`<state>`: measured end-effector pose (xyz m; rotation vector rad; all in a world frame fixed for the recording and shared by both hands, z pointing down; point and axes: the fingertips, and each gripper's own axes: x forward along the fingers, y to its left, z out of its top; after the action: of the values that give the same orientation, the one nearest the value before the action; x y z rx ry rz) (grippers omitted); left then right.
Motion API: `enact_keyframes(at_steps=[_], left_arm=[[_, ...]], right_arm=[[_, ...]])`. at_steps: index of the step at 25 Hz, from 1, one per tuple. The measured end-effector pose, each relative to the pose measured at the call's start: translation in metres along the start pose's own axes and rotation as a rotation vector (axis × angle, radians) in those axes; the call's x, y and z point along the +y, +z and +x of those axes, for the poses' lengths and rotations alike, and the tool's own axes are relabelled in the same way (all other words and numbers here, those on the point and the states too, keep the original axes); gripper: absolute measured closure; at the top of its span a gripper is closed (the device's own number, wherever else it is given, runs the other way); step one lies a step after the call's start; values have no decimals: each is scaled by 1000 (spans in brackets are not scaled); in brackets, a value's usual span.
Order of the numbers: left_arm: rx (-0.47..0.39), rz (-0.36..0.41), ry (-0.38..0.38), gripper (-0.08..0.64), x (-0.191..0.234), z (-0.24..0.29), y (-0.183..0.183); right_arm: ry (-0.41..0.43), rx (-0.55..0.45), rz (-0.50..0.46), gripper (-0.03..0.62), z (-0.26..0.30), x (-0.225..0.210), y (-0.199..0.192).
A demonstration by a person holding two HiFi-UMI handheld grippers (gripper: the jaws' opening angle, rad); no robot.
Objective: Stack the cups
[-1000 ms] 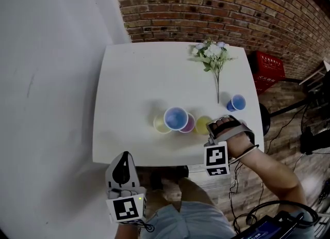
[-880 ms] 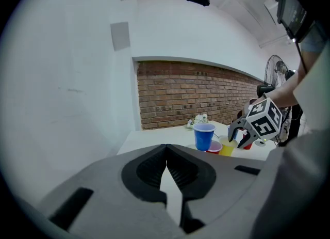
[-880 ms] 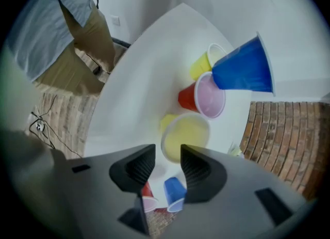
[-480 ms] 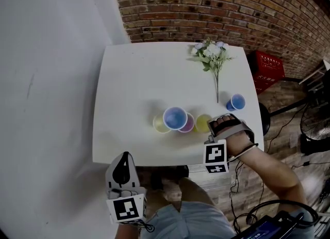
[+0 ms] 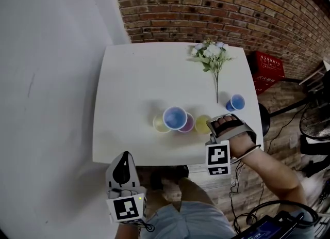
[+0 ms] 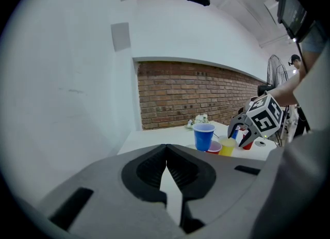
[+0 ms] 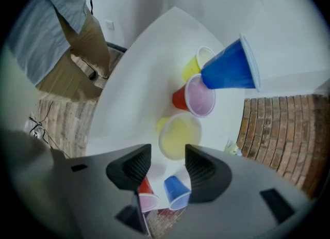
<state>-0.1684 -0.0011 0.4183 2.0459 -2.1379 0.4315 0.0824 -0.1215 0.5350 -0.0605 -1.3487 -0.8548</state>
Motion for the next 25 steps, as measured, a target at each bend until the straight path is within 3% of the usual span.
enact_keyframes(at_steps=[3,6,10,14,17,20,25], left_arm=[[-22,2,-8,551,-3,2,4],[-31,7,-21,551,-4,4,13],[-49,-28,-53,551,-9,9,28],[-59,-64,-70,551,-14,13,42],[-65,-45,-112,551,-29,21,48],[-60,-24,-153,551,-46,26,47],[-40,-3,-178,551,-61,32,38]], right_arm=[[-43,-53,48,379,-22,-7,0],[-86,-121,195,379,-54,-18,-15],[-139,-270,621,387,-98,-38,-73],[-209,-372,1033,441,-114,-42,-155],[-133,-430,1280,460,-100,-14,-188],[-13,-463,1464,476,-73,17,-189],[107,-425,1578,486,-26,49,-174]])
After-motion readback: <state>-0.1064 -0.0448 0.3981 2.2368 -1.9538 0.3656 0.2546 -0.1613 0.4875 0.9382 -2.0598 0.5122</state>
